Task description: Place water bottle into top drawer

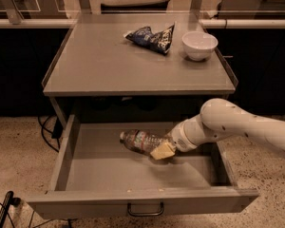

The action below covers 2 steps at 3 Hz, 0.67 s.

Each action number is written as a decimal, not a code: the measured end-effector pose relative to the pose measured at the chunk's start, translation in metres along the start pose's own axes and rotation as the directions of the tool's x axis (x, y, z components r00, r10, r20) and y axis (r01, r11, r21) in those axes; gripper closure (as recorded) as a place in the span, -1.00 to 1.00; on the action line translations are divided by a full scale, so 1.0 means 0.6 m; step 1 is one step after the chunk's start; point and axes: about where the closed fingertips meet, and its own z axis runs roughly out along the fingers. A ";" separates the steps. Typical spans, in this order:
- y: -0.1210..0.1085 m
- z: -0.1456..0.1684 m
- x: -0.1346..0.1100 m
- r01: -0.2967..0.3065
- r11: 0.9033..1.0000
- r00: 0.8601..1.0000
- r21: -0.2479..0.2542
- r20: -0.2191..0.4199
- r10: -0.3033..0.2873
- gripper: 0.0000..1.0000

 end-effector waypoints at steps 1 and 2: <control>0.000 0.000 0.000 0.000 1.000 1.000 0.000 0.000 0.000 0.64; 0.000 0.000 0.000 0.000 1.000 1.000 0.000 0.000 0.000 0.15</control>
Offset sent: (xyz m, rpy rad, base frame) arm 0.0000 0.0000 0.0000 -0.0001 0.0001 0.0000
